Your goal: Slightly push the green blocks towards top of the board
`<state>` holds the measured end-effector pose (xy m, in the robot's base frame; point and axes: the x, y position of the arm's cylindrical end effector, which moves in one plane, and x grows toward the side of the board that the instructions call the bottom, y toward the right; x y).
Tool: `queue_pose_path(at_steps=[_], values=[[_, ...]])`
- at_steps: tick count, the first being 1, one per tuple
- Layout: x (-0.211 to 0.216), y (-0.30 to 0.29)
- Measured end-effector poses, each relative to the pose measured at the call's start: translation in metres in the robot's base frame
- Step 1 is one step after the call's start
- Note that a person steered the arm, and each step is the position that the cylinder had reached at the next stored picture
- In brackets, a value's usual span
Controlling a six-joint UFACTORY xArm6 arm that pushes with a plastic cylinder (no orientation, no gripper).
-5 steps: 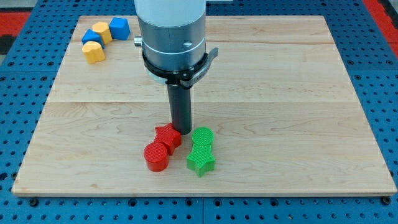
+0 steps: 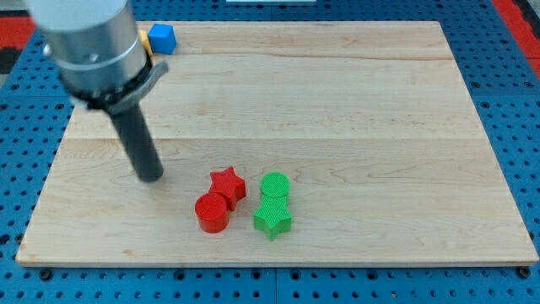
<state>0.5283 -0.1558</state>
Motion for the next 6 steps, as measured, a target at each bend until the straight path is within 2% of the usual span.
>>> queue_pose_path(at_steps=[1,2,3,4,6], values=[[0.056,0.028],[0.085,0.084],[0.086,0.149],[0.046,0.166],[-0.039,0.166]])
